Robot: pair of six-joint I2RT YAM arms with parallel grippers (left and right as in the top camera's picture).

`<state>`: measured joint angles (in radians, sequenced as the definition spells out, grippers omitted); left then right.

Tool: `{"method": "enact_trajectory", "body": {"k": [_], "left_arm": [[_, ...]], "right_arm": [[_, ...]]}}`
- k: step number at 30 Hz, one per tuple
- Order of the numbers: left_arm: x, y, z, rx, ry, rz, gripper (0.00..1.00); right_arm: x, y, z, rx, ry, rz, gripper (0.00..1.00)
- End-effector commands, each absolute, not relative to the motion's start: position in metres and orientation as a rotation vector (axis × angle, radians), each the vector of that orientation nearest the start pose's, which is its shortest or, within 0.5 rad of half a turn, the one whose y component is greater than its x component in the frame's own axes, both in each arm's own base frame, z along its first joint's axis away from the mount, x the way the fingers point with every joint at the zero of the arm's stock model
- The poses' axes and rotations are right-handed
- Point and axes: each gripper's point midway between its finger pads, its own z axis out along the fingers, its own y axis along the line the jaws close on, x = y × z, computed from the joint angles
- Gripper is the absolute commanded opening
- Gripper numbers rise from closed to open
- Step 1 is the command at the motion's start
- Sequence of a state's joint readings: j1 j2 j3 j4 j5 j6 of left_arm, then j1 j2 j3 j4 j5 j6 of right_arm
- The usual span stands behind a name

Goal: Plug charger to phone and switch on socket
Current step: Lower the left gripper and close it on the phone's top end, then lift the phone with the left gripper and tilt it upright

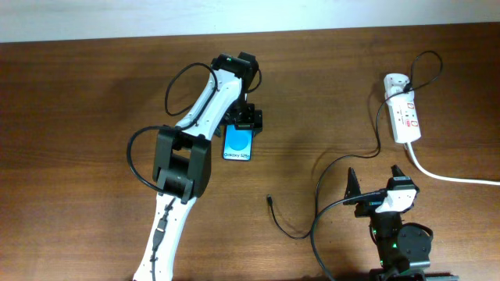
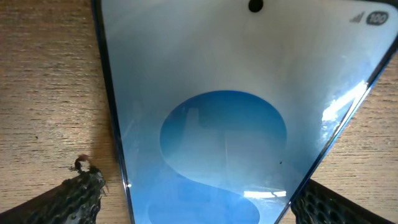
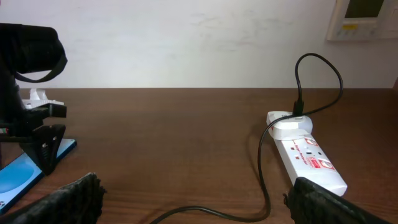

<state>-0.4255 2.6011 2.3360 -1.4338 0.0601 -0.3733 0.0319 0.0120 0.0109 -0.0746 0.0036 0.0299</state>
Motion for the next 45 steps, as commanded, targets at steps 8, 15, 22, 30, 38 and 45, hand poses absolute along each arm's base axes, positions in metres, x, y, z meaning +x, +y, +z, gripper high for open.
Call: {"method": "enact_trajectory", "body": {"k": [8, 15, 22, 30, 38, 45], "left_arm": [[0.403, -0.216, -0.036, 0.269, 3.339, -0.001, 0.91], [0.405, -0.215, -0.037, 0.266, 3.331, -0.007, 0.72], [0.433, -0.199, 0.009, 0.172, 3.275, -0.055, 0.73], [0.441, -0.19, 0.068, 0.082, 3.249, -0.277, 0.71], [0.439, -0.246, 0.135, -0.044, 3.059, -1.493, 0.72], [0.473, -0.206, 0.196, -0.327, 2.683, -2.077, 0.7]], "right_arm": [[0.246, 0.007, 0.155, 0.005, 1.651, 0.045, 0.98], [0.246, 0.007, 0.155, 0.005, 1.651, 0.045, 0.98], [0.246, 0.007, 0.155, 0.005, 1.651, 0.045, 0.98], [0.246, 0.007, 0.155, 0.005, 1.651, 0.045, 0.98], [0.246, 0.007, 0.155, 0.005, 1.651, 0.045, 0.98], [0.246, 0.007, 0.155, 0.005, 1.651, 0.045, 0.98]]}}
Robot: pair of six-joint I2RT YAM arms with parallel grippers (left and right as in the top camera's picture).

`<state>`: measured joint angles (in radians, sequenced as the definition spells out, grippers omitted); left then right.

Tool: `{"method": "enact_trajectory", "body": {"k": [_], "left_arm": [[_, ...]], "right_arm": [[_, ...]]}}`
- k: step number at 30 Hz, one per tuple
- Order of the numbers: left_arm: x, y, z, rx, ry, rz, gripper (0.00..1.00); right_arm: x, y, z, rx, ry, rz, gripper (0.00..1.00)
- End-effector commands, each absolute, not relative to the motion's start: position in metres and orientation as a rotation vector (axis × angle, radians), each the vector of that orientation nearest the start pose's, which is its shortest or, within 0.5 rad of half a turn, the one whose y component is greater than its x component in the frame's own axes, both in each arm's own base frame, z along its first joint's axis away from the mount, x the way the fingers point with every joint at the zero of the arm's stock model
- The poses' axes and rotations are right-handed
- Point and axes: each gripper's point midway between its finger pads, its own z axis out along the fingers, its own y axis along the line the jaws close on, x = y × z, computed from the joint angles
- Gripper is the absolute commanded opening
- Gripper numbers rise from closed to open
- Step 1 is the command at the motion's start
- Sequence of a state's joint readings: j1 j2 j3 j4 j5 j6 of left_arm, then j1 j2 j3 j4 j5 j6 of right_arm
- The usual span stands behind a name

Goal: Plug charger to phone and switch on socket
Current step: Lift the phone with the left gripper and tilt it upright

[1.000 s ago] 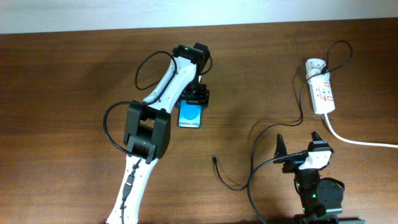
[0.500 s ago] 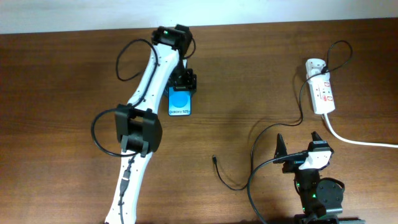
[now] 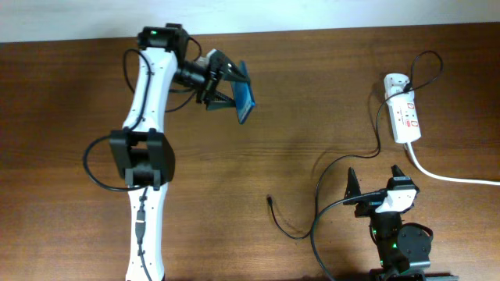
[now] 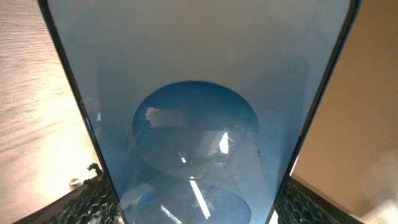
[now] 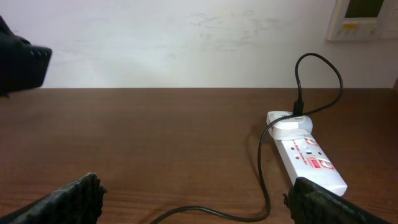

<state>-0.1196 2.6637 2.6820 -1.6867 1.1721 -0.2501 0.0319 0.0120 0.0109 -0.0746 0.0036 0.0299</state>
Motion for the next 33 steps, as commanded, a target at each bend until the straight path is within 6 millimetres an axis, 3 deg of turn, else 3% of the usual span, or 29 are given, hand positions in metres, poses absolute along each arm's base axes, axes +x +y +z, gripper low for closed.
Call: {"method": "enact_trajectory", "body": {"k": [1, 7, 33], "left_arm": [[0.475, -0.2, 0.198, -0.385, 2.674, -2.098, 0.71], [0.481, -0.196, 0.237, -0.403, 2.425, -2.411, 0.69], [0.481, -0.196, 0.237, -0.578, 2.476, -2.454, 0.71]], "right_arm": [[0.246, 0.007, 0.155, 0.005, 1.651, 0.045, 0.98], [0.246, 0.007, 0.155, 0.005, 1.651, 0.045, 0.98], [0.246, 0.007, 0.155, 0.005, 1.651, 0.045, 0.98]]}}
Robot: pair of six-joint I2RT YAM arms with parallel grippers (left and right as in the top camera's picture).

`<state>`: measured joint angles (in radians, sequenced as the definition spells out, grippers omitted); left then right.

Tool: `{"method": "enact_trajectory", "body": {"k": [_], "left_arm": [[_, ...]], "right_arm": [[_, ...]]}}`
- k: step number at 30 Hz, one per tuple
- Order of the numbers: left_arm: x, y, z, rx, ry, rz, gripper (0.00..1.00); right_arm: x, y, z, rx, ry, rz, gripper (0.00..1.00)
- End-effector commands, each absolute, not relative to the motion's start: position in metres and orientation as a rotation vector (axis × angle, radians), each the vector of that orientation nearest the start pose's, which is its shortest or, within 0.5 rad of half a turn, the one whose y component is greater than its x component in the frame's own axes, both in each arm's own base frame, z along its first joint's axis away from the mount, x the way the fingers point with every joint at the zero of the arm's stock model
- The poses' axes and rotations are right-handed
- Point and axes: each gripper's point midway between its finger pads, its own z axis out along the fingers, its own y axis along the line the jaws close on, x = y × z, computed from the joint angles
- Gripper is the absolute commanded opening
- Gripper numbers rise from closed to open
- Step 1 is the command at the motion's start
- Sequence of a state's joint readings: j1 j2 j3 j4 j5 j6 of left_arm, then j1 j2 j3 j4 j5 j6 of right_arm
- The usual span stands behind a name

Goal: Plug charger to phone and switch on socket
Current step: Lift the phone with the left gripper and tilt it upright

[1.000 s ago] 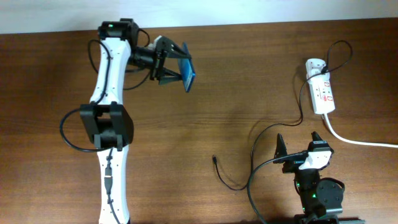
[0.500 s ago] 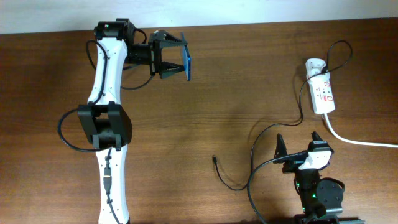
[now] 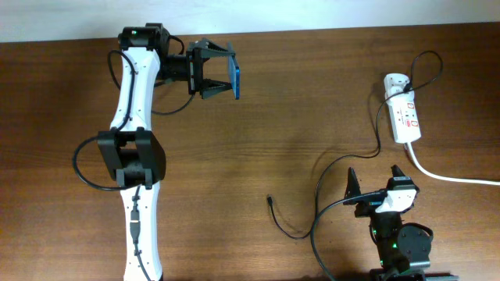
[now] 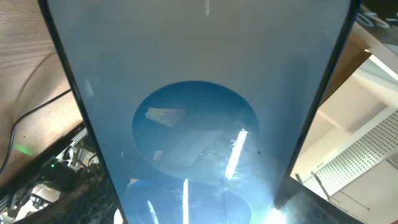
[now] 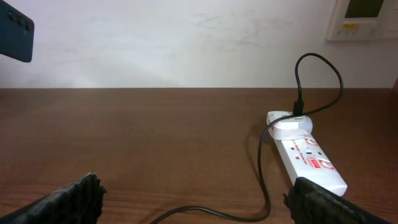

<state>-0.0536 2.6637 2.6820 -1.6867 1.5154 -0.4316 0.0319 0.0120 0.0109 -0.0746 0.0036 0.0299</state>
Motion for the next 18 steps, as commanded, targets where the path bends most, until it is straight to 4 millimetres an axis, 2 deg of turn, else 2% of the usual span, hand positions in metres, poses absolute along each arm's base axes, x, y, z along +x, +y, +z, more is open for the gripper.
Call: {"method": "enact_trajectory", "body": {"k": [1, 18], "left_arm": [[0.481, -0.1959, 0.237, -0.578, 2.476, -2.454, 0.71], [0.481, -0.1959, 0.237, -0.578, 2.476, -2.454, 0.71]], "right_arm": [[0.246, 0.0074, 0.1553, 0.005, 1.651, 0.045, 0.99], [0.246, 0.0074, 0.1553, 0.005, 1.651, 0.045, 0.98]]}}
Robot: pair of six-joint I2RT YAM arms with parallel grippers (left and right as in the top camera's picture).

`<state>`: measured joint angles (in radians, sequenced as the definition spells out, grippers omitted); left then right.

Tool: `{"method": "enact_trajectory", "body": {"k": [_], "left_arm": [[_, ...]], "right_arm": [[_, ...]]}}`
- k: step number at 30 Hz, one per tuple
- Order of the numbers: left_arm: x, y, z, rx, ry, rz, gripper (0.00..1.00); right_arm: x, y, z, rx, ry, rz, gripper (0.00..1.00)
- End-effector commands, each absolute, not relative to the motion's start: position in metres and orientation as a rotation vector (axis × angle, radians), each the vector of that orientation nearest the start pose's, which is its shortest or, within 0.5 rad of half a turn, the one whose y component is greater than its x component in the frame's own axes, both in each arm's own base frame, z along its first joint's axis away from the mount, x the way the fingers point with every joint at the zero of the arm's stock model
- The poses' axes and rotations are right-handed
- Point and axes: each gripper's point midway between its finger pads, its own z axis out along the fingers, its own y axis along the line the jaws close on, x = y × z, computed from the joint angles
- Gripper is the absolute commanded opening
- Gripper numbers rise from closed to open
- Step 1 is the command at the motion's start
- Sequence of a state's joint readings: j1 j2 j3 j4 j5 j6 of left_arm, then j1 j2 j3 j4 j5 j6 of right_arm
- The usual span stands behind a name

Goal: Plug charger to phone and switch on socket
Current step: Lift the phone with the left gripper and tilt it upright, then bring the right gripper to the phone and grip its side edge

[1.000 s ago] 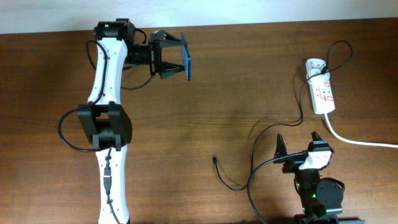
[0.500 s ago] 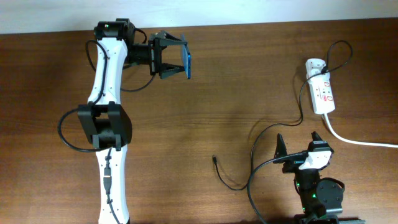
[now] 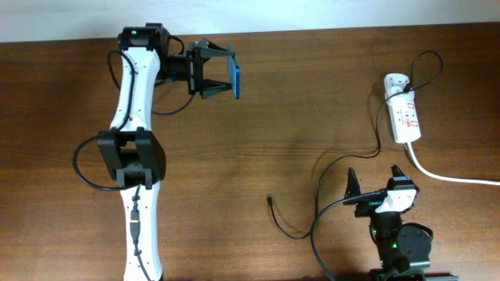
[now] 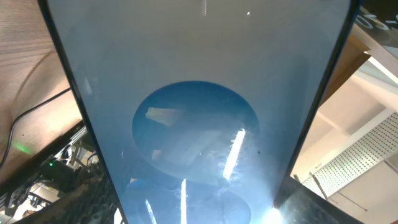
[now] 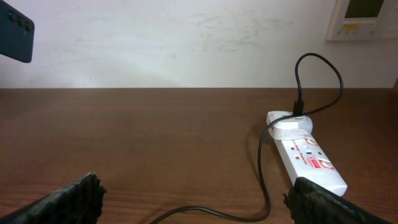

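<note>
The phone (image 3: pixel 235 78), a slim blue handset, hangs above the back of the table, edge-on to the overhead view, and my left gripper (image 3: pixel 219 76) is shut on it. Its screen (image 4: pixel 196 124) with a blue disc fills the left wrist view between the mesh fingers (image 4: pixel 93 199). From the right wrist view the phone (image 5: pixel 15 40) shows small at the upper left. The white socket strip (image 3: pixel 404 119) lies at the right, charger plugged in. Its black cable (image 3: pixel 332 168) runs to a free end (image 3: pixel 269 199) on the table. My right gripper (image 3: pixel 375 173) stands open near the front edge, holding nothing.
A white mains lead (image 3: pixel 453 178) leaves the strip to the right. Bare brown tabletop (image 3: pixel 312 101) lies between the phone and the strip. The strip (image 5: pixel 308 155) and cable loop (image 5: pixel 267 186) sit ahead and right of my right gripper (image 5: pixel 199 208).
At first the phone lay flat on the table with my left gripper over it. Later it was off the table, tilted, at the back. After that it was held edge-on further left, as it is now. My right arm has stayed in place, open.
</note>
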<state>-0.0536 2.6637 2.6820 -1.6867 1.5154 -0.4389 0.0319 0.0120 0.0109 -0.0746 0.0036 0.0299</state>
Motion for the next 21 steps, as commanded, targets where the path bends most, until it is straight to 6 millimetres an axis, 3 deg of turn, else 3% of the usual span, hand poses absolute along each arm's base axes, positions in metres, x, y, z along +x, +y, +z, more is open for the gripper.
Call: {"method": "enact_trajectory", "body": {"k": [1, 19, 20, 21], "left_arm": [[0.481, -0.196, 0.237, -0.578, 2.476, -2.454, 0.71], [0.481, -0.196, 0.237, -0.578, 2.477, -2.453, 0.72], [0.481, -0.196, 0.237, -0.578, 2.477, -2.453, 0.71], [0.481, -0.196, 0.237, -0.578, 2.477, -2.453, 0.72]], "right_arm": [[0.246, 0.007, 0.155, 0.005, 1.651, 0.045, 0.98], [0.246, 0.007, 0.158, 0.006, 1.641, 0.044, 0.98], [0.247, 0.009, 0.166, -0.002, 1.608, 0.056, 0.98], [0.245, 0.026, 0.173, -0.033, 1.579, 0.177, 0.98]]}}
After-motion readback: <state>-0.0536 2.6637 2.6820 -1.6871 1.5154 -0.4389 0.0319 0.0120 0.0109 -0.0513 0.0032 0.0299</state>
